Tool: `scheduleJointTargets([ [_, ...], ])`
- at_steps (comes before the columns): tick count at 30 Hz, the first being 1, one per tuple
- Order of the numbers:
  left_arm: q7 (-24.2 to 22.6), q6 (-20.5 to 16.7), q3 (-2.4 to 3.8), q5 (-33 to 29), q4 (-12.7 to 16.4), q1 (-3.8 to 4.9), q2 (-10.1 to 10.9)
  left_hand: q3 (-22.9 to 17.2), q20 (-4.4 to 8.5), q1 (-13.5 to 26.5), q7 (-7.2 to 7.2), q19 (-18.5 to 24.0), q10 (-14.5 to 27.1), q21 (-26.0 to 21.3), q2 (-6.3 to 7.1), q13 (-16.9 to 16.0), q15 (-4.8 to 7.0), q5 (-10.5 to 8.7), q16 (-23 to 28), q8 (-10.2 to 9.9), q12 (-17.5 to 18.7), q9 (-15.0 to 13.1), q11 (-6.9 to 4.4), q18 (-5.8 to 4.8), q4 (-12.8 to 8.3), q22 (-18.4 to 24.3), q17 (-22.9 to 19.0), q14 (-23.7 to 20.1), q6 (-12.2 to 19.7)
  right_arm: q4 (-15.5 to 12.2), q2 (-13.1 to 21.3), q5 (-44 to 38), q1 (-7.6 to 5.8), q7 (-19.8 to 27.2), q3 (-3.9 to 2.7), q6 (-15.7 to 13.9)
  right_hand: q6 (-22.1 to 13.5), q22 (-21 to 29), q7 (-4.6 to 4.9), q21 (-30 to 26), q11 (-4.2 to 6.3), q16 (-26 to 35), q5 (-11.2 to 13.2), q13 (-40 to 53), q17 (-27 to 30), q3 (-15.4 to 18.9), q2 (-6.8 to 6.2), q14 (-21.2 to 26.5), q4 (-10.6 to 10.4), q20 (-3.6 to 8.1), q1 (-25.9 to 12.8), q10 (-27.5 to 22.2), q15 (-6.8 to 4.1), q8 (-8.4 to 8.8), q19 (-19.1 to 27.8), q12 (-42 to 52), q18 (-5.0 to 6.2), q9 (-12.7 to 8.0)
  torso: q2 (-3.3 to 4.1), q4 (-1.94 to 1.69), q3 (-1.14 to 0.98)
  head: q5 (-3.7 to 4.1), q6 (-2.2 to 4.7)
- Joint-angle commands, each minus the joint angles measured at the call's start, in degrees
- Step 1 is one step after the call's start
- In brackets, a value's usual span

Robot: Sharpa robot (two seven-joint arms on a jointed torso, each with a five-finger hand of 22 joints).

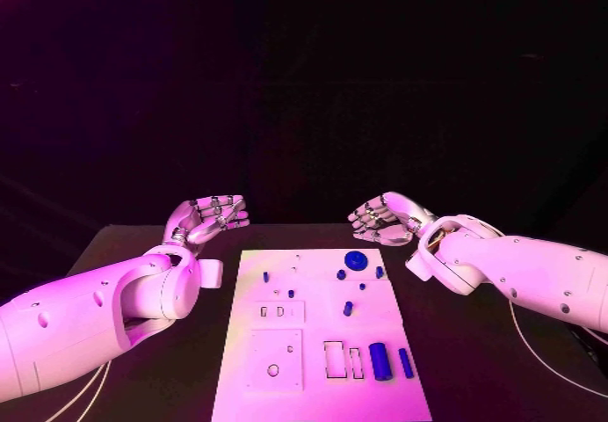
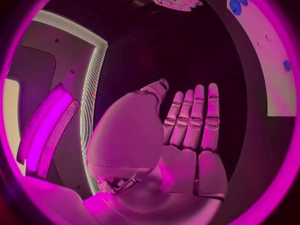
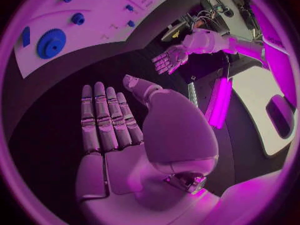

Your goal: Assemble the parts on the task board

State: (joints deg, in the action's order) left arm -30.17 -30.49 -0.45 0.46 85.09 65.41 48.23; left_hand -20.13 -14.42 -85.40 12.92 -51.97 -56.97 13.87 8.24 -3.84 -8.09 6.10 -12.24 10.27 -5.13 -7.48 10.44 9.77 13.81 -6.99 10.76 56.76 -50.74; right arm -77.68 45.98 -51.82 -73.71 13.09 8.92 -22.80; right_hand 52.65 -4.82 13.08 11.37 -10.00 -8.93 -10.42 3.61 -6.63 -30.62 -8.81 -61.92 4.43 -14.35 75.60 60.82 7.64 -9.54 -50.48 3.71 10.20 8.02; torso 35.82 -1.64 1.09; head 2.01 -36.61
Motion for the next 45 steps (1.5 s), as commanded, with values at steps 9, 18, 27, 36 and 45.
scheduleJointTargets([
  [9, 0.95, 4.73, 0.24, 2.42, 6.55, 0.31, 3.43, -1.27, 0.48, 0.58, 0.14, -1.36, -1.52, 1.36, 1.25, 0.03, 0.08, -0.36, 0.08, 0.13, 0.78, 0.08, -0.14, 0.63, -0.61, -0.50, 1.28, -0.12, -0.76, -3.42, 1.10, -27.95, -0.56, -12.62, -0.14, 7.74, 5.57, -8.48, -3.36, 16.13, 4.24, -15.68, 0.62, 0.46, -13.47, 3.64, -3.94, -22.19, -1.06, 8.26, -0.39, 7.87, -6.84, -2.01, -17.33, -0.05, 0.18, 1.79, 2.31, -1.03, 0.46, 1.27, -0.03],
  [18, 1.00, 5.95, 0.64, 2.62, 10.23, 0.53, 5.11, -1.58, 0.45, 0.67, 0.21, -1.43, -1.53, 1.65, 1.41, 0.06, -0.17, -0.38, 0.78, -0.01, 1.13, 0.14, -0.03, 0.61, -0.95, -0.60, 1.41, -1.34, -0.70, -4.20, 0.31, -34.96, -0.53, -16.02, -0.15, 7.83, 5.61, -43.91, -4.15, 49.20, 4.82, -62.66, -0.51, 3.12, -58.35, 3.24, -5.82, -24.96, -4.47, 8.65, -0.53, 5.69, -7.43, -1.85, -26.30, 1.73, -3.56, 4.46, 3.72, -1.99, 0.87, 2.03, 0.05],
  [27, 1.02, 6.33, 0.85, 2.64, 11.19, 0.81, 5.66, -1.65, 0.46, 0.62, 0.20, -1.52, -1.54, 1.74, 1.43, 0.07, -0.17, -0.39, 0.83, -0.03, 1.17, 0.14, -0.02, 0.63, -1.06, -0.64, 1.45, -1.43, -0.71, -3.43, -0.98, -36.85, -0.18, -16.98, -0.13, 8.59, 5.26, -55.95, -3.93, 58.70, 4.65, -70.21, -0.70, 3.91, -66.24, 1.76, -6.45, -25.22, -5.72, 8.15, -0.36, 5.82, -7.10, -2.07, -27.97, 1.96, -4.93, 5.95, 4.30, -2.41, 1.26, 2.44, 0.18],
  [36, 1.22, 6.81, 0.97, 2.64, 11.87, 1.08, 5.94, -1.70, 0.49, 0.59, 0.32, -1.68, -1.47, 1.93, 1.59, 0.08, -0.18, -0.41, 0.90, -0.10, 1.28, 0.17, 0.04, 0.64, -1.26, -0.72, 1.55, -1.55, -0.64, -2.04, -2.18, -37.95, 0.46, -17.33, -0.09, 9.50, 5.16, -58.87, -3.90, 60.89, 4.60, -71.80, -0.81, 4.02, -67.98, 1.32, -6.45, -25.45, -6.06, 7.99, -0.28, 5.76, -6.98, -2.15, -28.56, 1.91, -5.31, 6.41, 4.76, -2.83, 1.42, 2.65, -0.39],
  [45, 1.26, 7.02, 0.99, 2.60, 12.35, 1.33, 6.24, -1.75, 0.50, 0.52, 0.38, -1.73, -1.42, 2.02, 1.68, 0.09, -0.20, -0.43, 0.93, -0.16, 1.33, 0.19, 0.08, 0.63, -1.43, -0.76, 1.62, -1.62, -0.58, -0.57, -3.06, -38.15, 1.10, -17.38, -0.06, 10.30, 5.35, -60.37, -3.91, 62.00, 4.62, -72.40, -0.77, 4.07, -68.56, 0.78, -6.27, -25.50, -6.18, 7.94, -0.06, 6.02, -6.98, -2.31, -28.85, 1.97, -5.50, 6.72, 5.24, -3.07, 1.52, 2.68, -0.52],
])
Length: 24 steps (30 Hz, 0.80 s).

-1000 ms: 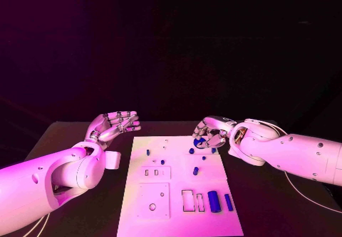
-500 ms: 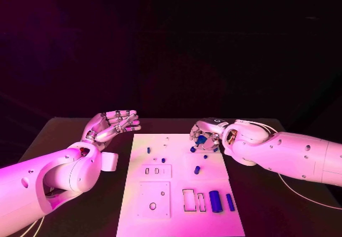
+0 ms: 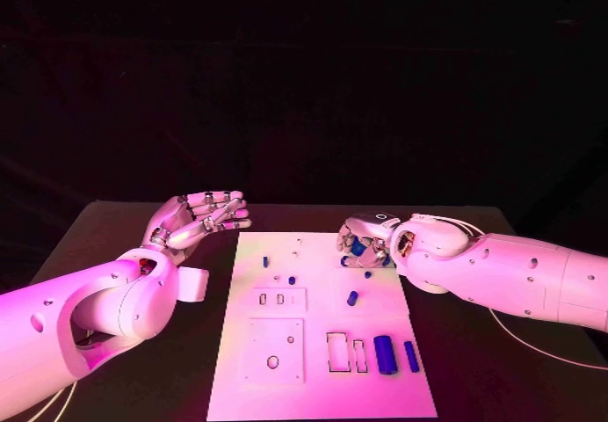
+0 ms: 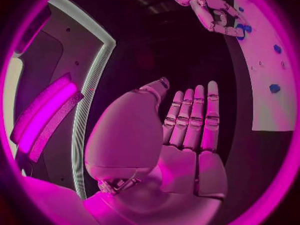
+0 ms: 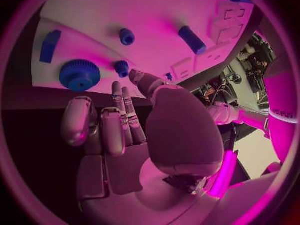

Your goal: Assemble the parts on the task board

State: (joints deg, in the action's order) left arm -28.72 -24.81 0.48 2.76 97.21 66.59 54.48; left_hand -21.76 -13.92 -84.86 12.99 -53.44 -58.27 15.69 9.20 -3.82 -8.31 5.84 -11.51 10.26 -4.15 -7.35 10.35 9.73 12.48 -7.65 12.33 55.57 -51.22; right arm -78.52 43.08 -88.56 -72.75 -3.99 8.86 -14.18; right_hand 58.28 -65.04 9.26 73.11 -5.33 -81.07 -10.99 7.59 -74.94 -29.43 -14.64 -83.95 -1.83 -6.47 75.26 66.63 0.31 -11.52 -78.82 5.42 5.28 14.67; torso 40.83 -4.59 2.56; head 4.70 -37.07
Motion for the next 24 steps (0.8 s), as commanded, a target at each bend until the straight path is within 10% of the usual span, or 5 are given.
scheduleJointTargets([
  [1, -0.18, 1.35, 0.07, 0.30, 0.23, 0.16, -0.01, -0.12, -0.01, -0.02, 0.31, -0.25, -0.12, 0.19, 0.72, 0.07, 0.02, -0.16, 0.20, -0.15, 0.36, 0.06, 0.17, 0.67, -0.10, -0.09, 0.06, -0.42, -0.11, 0.35, -0.20, -1.43, 0.18, -0.31, 0.01, 1.78, -0.28, -0.15, -0.08, 0.26, -0.05, -0.26, -0.20, 0.08, -0.24, -0.41, -0.44, -3.47, 0.08, 0.06, 0.28, 0.21, 0.34, -0.33, -0.51, 0.25, -0.57, 0.08, 0.26, -0.16, 0.04, 0.03, -0.06],
  [17, -0.02, 1.45, 0.07, 0.25, 0.06, 0.22, 0.04, -0.10, -0.01, 0.02, 0.35, -0.26, -0.10, 0.22, 0.77, 0.07, 0.00, -0.21, 0.22, -0.17, 0.38, 0.07, 0.19, 0.66, -0.13, -0.10, 0.08, -0.45, -0.09, 0.46, -0.17, -1.62, 0.54, -0.12, 0.01, 2.21, 0.45, -1.92, -0.23, 1.58, 0.14, -1.03, -0.22, 0.21, -0.92, -1.33, -0.14, -3.54, -0.15, 0.06, 0.45, 1.03, 0.26, -0.81, -0.80, 0.50, -0.78, 0.68, 0.58, -0.24, 0.16, 0.05, -0.04],
  [24, 0.06, 1.51, 0.07, 0.24, -0.08, 0.23, 0.00, -0.11, -0.01, 0.10, 0.40, -0.28, -0.07, 0.29, 0.80, 0.07, -0.03, -0.27, 0.25, -0.20, 0.41, 0.08, 0.24, 0.65, -0.19, -0.13, 0.16, -0.50, -0.09, 0.40, -0.17, -1.32, 0.57, 0.49, 0.02, -0.95, 3.88, -5.09, -1.73, 3.84, 1.61, -2.18, 0.78, 1.02, -2.10, -4.39, 2.65, -3.72, 0.22, 0.90, 1.94, 4.87, -0.90, -3.14, -1.58, 1.68, -1.19, 2.69, 0.69, -0.34, 0.21, 0.13, -0.02],
])
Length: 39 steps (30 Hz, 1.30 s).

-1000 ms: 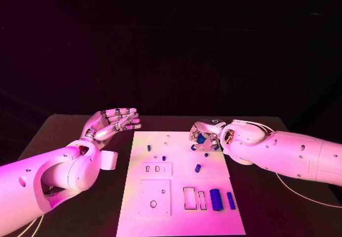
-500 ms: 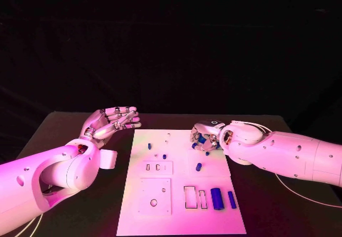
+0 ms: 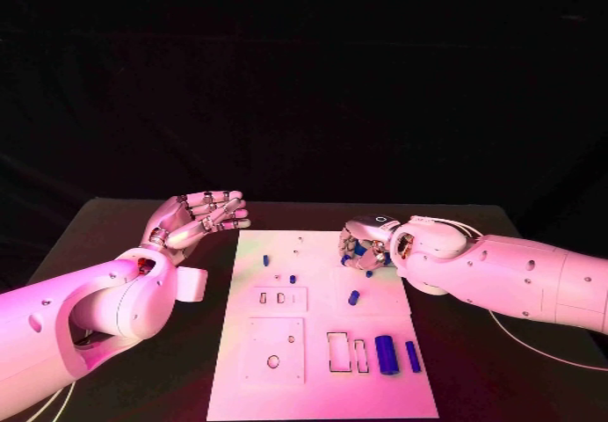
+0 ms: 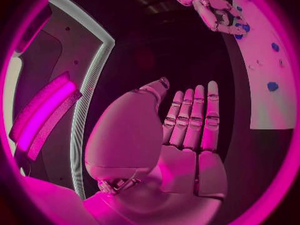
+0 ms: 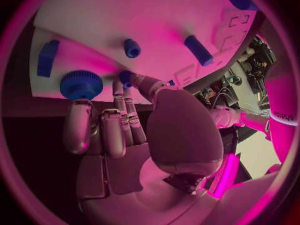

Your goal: Assemble the parts on the task board

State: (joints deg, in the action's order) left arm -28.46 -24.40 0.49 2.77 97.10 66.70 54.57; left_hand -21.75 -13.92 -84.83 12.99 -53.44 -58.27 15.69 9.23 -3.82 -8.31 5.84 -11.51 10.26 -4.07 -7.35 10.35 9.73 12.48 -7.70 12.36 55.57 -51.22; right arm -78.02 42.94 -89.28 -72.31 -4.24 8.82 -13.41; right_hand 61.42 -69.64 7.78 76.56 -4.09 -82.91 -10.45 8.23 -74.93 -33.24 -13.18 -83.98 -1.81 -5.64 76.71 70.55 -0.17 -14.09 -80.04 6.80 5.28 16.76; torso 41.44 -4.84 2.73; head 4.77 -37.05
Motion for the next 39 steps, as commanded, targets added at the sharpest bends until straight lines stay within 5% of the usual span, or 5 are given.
scheduleJointTargets([
  [1, -0.20, 1.10, 0.06, 0.24, 0.02, 0.11, -0.08, -0.12, -0.01, 0.07, 0.40, -0.28, -0.07, 0.29, 0.77, 0.07, -0.03, -0.27, 0.25, -0.20, 0.33, 0.09, 0.24, 0.66, -0.19, -0.08, 0.13, -0.51, -0.09, -0.11, -0.02, -0.58, 0.14, 0.74, 0.05, -2.20, 0.97, -0.64, -0.36, 0.50, 0.50, -0.35, 0.29, 0.46, -2.11, -0.72, 1.40, -3.69, 0.27, 0.15, 0.59, 1.22, -0.51, -0.76, -0.39, 0.37, -1.21, 0.78, 0.10, -0.10, 0.05, 0.09, 0.00],
  [6, -0.15, 1.11, 0.06, 0.23, -0.02, 0.11, -0.06, -0.12, -0.01, 0.07, 0.40, -0.28, -0.07, 0.29, 0.77, 0.07, -0.03, -0.27, 0.25, -0.20, 0.33, 0.09, 0.24, 0.66, -0.19, -0.08, 0.13, -0.51, -0.09, -0.20, -0.14, -0.75, 0.14, 0.14, 0.05, -5.58, 1.75, -1.28, -0.74, 0.94, 1.02, -0.56, 0.54, 0.93, -2.20, -1.54, 2.40, -3.69, 1.29, 0.66, 1.37, 2.41, -0.98, -1.77, -0.36, 0.48, -1.28, 2.04, 0.16, -0.13, 0.12, 0.05, 0.24],
  [15, -0.10, 1.25, 0.06, 0.19, -0.15, 0.11, -0.12, -0.16, -0.01, 0.07, 0.40, -0.29, -0.06, 0.32, 0.73, 0.06, -0.03, -0.29, 0.26, -0.21, 0.33, 0.09, 0.24, 0.65, -0.23, -0.10, 0.17, -0.52, -0.10, -0.56, -1.33, -1.23, -0.08, -1.14, -0.03, -10.22, 1.54, -1.49, -0.62, 1.08, 0.98, -0.62, -0.09, 1.07, -2.17, -1.98, 2.38, -3.67, 1.93, 0.76, 1.48, 2.48, -1.00, -1.96, -0.28, 0.23, -1.29, 2.61, 0.18, -0.24, 0.16, -0.18, 0.79],
  [24, -0.03, 1.52, 0.06, -0.03, -0.34, 0.11, -0.33, -0.23, 0.00, 0.03, 0.35, -0.29, -0.07, 0.36, 0.69, 0.06, -0.03, -0.30, 0.26, -0.21, 0.33, 0.09, 0.24, 0.65, -0.31, -0.11, 0.21, -0.52, -0.11, 2.03, -5.33, -1.67, -0.50, -2.36, -0.16, -14.73, 1.35, -1.46, -0.56, 1.06, 0.90, -0.69, -0.07, 1.06, -2.21, -2.19, 2.21, -3.68, 2.26, 0.74, 1.40, 2.29, -0.94, -1.98, -0.16, -0.06, -1.27, 2.88, 0.34, -0.49, 0.19, -0.10, 1.14],
  [39, 0.07, 1.69, 0.06, -0.09, -0.29, 0.12, -0.57, -0.29, 0.00, -0.01, 0.29, -0.28, -0.06, 0.40, 0.67, 0.07, -0.03, -0.31, 0.29, -0.23, 0.35, 0.10, 0.21, 0.65, -0.40, -0.13, 0.26, -0.56, -0.11, 7.68, -11.36, -1.52, -0.39, -2.35, -0.19, -15.68, 0.86, -1.83, -0.36, 1.29, 0.69, -0.85, -0.12, 1.04, -2.38, -2.43, 1.88, -3.71, 2.58, 0.64, 0.95, 2.08, -0.78, -1.84, -0.18, -0.49, -1.33, 3.20, 0.53, -0.72, 0.29, -0.65, 1.31],
])
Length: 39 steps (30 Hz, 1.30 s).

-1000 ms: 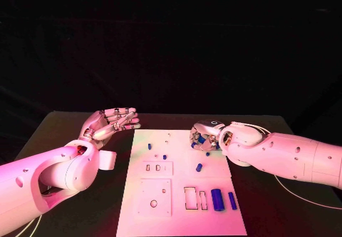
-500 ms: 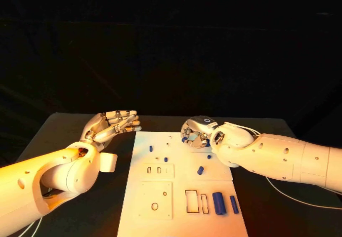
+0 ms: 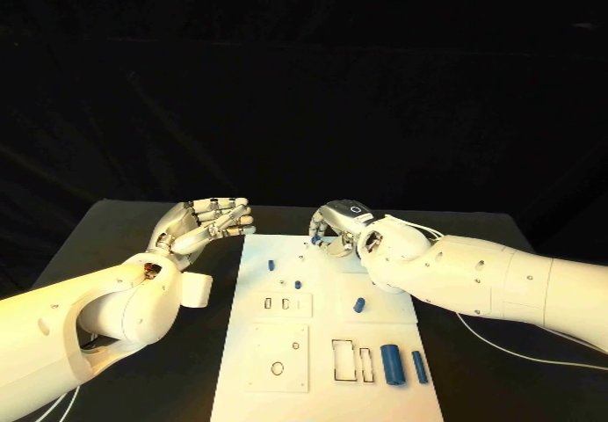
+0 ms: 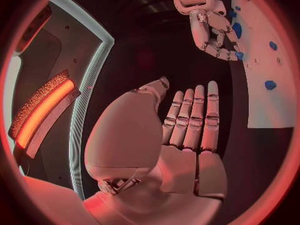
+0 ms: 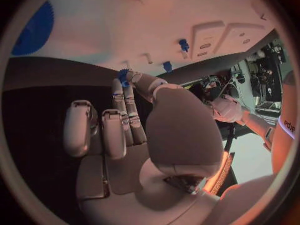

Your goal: Assemble the parts on the task board

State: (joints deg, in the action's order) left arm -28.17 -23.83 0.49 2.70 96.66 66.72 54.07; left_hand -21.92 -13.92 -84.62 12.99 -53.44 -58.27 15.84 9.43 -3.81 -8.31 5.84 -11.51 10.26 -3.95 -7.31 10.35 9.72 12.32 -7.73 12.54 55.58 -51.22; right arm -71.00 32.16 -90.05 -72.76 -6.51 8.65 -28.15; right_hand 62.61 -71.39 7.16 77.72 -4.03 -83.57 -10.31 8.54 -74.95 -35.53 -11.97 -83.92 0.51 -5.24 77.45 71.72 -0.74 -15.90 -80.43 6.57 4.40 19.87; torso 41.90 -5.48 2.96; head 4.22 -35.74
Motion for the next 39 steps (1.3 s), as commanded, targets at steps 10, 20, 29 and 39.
scheduleJointTargets([
  [10, -0.16, 1.12, 0.06, -0.03, 0.19, 0.15, -0.12, -0.12, 0.00, -0.21, 0.29, -0.29, -0.06, 0.25, 0.47, 0.06, -0.03, -0.32, 0.29, -0.23, 0.22, 0.05, 0.21, 0.66, -0.24, -0.09, 0.07, -0.56, -0.11, 2.35, -2.37, -0.59, 0.33, 0.19, -0.02, 0.41, -0.45, -0.16, 0.30, 0.16, 0.57, -0.22, -0.34, 0.74, -2.35, -0.12, 0.50, -3.76, 0.27, 0.19, -0.09, 0.89, -0.16, 0.00, 0.23, -0.38, -0.45, 0.21, 0.07, -0.10, 0.14, -0.28, -0.07],
  [20, -0.09, 1.12, 0.06, -0.03, 0.16, 0.46, -0.33, -0.12, 0.00, -0.21, 0.29, -0.29, -0.06, 0.25, 0.47, 0.06, -0.03, -0.32, 0.29, -0.23, 0.22, 0.05, 0.21, 0.66, -0.24, -0.09, 0.07, -0.56, -0.11, 3.85, -3.60, -0.31, 0.41, 0.06, 0.00, 2.30, -0.73, -0.07, 0.31, 0.08, 0.49, -0.26, -0.11, 0.74, -2.32, -0.07, 0.28, -3.74, 0.15, 0.09, -0.73, 0.75, -0.07, 0.10, 0.38, -0.65, -0.41, 0.41, 0.15, -0.10, 0.15, -0.64, -0.26],
  [29, -0.13, 0.99, 0.06, -0.05, 0.24, 0.83, -0.30, -0.20, 0.02, -0.23, 0.27, -0.27, 0.00, 0.32, 0.48, 0.08, -0.03, -0.33, 0.33, -0.27, 0.26, 0.07, 0.20, 0.65, -0.38, -0.12, 0.15, -0.62, -0.06, 4.51, -4.24, -0.28, 0.49, 0.11, 0.02, 3.22, -0.83, -0.08, 0.32, 0.07, 0.47, -0.25, -0.06, 0.74, -2.29, -0.07, 0.21, -3.73, 0.12, 0.06, -0.88, 0.71, -0.05, 0.13, 0.41, -0.73, -0.41, 0.46, 0.33, -0.09, 0.22, -0.72, -0.22],
  [39, -0.11, 0.93, 0.06, -0.06, 0.17, 1.06, -0.41, -0.29, 0.03, -0.31, 0.28, -0.28, 0.03, 0.36, 0.41, 0.08, -0.03, -0.32, 0.34, -0.30, 0.27, 0.08, 0.20, 0.66, -0.48, -0.13, 0.20, -0.64, -0.05, 5.13, -5.01, -0.14, 0.59, 0.37, 0.05, 3.74, -1.27, 0.23, 0.42, -0.18, 0.34, -0.23, 0.03, 0.68, -2.16, -0.14, 0.03, -3.69, 0.04, -0.03, -1.32, 0.36, 0.05, 0.34, 0.67, -1.10, -0.32, 0.59, 0.35, -0.11, 0.23, -0.74, -0.42],
])
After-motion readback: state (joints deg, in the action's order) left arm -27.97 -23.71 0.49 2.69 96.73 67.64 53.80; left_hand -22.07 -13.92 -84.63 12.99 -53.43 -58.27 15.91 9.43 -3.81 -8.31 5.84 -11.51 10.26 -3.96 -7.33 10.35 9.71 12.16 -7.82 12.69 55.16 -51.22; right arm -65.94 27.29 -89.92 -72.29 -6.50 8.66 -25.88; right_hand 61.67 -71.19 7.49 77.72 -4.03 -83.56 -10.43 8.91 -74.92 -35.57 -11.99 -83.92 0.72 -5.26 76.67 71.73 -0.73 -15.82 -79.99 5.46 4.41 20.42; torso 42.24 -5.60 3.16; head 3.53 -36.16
